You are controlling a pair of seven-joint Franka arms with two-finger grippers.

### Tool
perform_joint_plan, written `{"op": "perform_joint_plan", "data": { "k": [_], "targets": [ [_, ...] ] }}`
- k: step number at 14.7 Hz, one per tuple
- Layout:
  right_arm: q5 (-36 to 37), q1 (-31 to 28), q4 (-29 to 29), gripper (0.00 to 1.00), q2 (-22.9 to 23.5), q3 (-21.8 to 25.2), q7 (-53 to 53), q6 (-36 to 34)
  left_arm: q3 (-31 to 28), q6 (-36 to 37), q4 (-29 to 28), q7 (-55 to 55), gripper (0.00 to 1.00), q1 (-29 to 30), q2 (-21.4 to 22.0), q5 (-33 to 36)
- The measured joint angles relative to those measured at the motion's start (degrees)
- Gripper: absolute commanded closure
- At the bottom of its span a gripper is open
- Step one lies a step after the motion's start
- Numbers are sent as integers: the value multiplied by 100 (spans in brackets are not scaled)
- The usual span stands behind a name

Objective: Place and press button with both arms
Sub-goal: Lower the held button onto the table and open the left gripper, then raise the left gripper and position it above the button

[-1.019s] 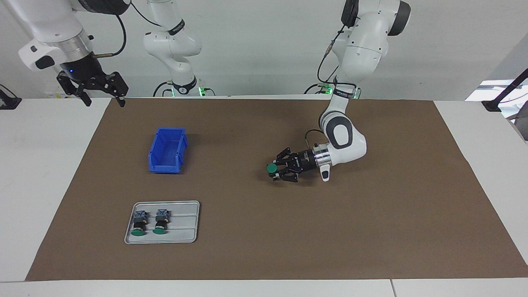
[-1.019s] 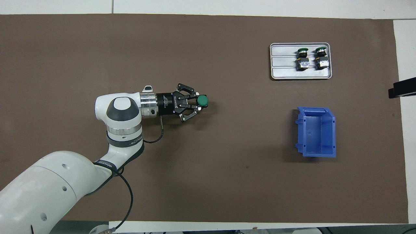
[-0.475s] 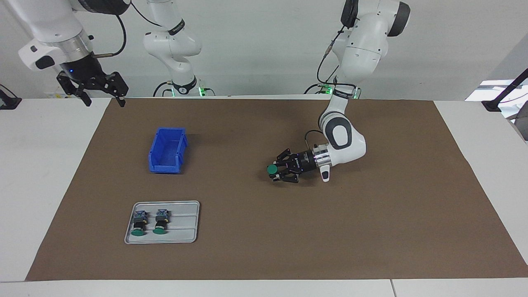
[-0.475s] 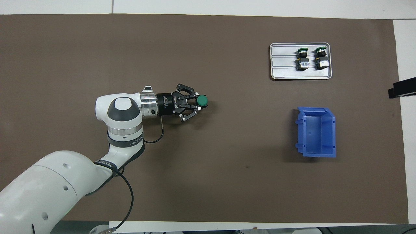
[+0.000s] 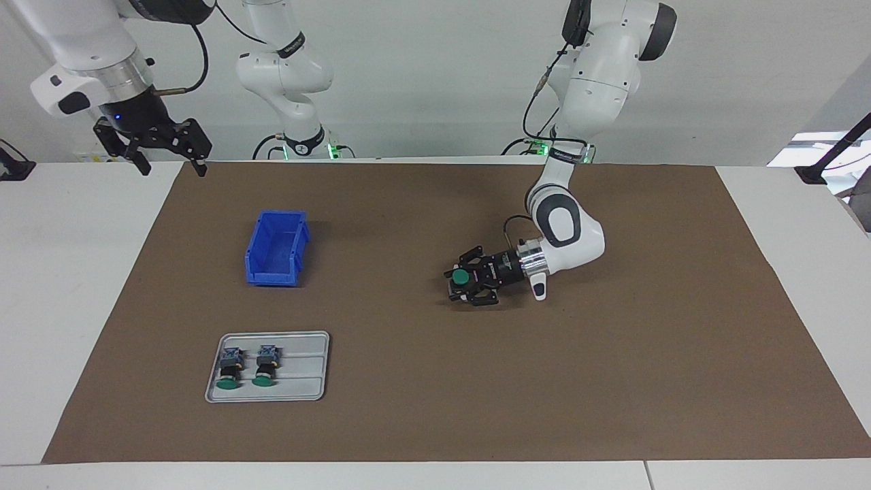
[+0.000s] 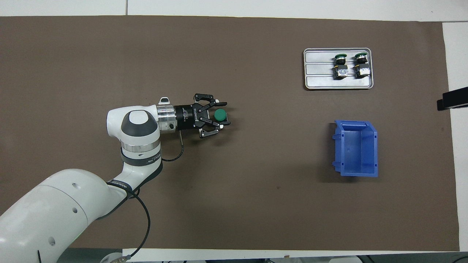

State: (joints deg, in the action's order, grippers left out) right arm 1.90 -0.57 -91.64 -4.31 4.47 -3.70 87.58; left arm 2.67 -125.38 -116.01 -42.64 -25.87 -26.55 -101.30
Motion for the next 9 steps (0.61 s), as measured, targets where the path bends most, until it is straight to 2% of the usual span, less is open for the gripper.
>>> {"op": "perform_joint_plan", "data": {
  "k": [6,9],
  "targets": [
    [0,0,0,1,0,0,0,0,-20,1,-15,10,0,37,-6,215],
    [0,0,0,1,0,0,0,0,-24,344,-18,10,0,340,6,550]
  ]
}}
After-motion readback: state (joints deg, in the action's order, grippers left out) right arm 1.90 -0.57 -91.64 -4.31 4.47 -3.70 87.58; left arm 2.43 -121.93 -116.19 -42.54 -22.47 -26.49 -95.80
